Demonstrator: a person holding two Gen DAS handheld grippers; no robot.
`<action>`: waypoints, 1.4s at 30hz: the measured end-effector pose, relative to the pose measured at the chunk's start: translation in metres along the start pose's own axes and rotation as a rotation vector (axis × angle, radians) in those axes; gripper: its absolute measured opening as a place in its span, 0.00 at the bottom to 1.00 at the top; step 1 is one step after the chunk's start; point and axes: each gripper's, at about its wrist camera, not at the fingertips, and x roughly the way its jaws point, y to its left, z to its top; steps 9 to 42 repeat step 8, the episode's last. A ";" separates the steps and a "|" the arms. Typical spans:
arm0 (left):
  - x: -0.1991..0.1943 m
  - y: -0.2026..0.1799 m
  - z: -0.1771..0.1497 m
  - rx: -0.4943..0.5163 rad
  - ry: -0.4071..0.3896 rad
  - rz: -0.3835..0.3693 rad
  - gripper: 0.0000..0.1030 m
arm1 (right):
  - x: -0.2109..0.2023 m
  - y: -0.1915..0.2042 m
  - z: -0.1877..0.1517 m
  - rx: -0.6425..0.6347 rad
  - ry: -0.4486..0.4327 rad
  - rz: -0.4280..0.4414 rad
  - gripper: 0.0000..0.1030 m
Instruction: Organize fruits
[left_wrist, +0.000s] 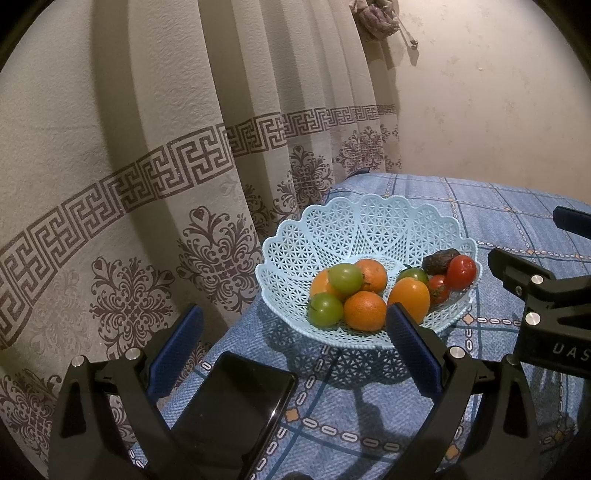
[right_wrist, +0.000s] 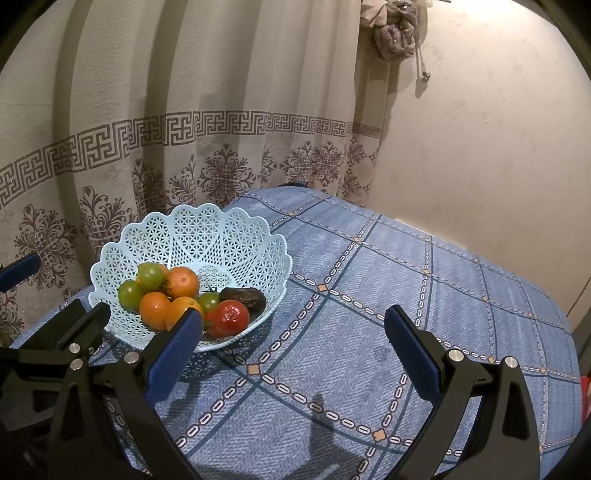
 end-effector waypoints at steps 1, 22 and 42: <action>0.000 0.000 0.000 0.000 0.000 0.000 0.97 | 0.000 0.000 0.000 0.000 0.000 0.001 0.95; -0.001 -0.001 0.001 0.004 0.001 -0.001 0.97 | 0.002 -0.003 0.001 0.020 0.023 0.002 0.95; -0.001 -0.001 0.001 0.004 0.001 -0.001 0.97 | 0.002 -0.003 0.001 0.020 0.023 0.002 0.95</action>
